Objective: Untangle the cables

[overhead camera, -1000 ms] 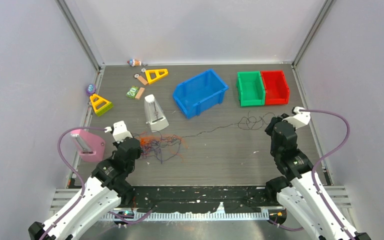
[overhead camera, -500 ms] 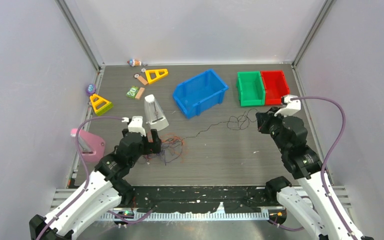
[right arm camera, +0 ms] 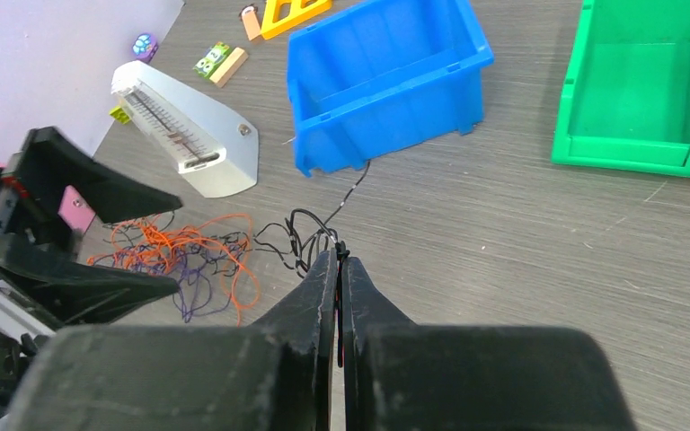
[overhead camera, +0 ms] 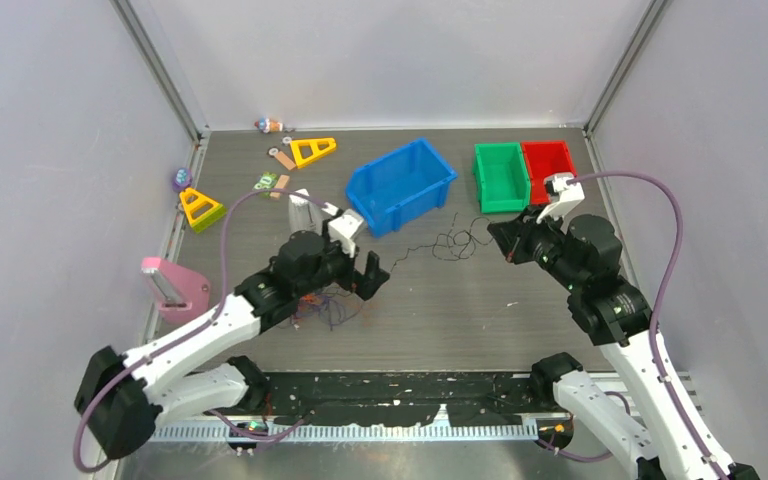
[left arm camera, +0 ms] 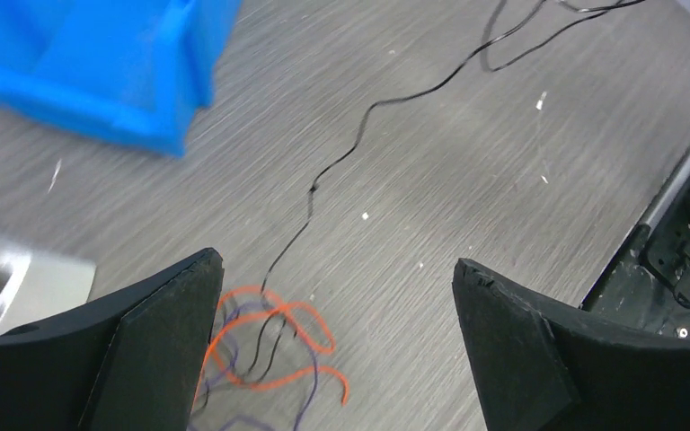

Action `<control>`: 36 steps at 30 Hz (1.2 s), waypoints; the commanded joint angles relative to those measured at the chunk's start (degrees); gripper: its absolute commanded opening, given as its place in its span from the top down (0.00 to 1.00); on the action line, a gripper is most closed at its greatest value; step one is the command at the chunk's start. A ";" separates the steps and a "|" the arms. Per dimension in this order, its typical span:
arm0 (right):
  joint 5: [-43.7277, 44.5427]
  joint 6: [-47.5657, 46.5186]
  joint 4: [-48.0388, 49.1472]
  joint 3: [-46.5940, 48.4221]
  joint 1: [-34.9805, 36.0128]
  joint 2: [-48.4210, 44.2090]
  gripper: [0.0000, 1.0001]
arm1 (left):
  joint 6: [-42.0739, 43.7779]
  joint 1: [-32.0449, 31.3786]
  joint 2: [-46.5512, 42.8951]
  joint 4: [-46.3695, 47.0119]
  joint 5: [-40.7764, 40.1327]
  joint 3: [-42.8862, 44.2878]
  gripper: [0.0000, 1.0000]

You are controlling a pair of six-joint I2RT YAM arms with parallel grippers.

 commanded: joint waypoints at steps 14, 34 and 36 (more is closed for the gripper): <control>12.42 0.96 -3.32 4.97 -0.18 -0.25 0.95 | 2.58 -8.60 29.68 16.17 -10.91 14.27 1.00; 40.30 6.51 -3.83 -5.47 -0.14 -6.84 0.95 | -7.16 4.06 5.92 0.64 -16.12 2.07 1.00; 46.77 9.29 -6.42 -5.64 -0.21 -6.66 0.95 | -10.46 6.74 5.27 -5.84 -20.36 4.68 1.00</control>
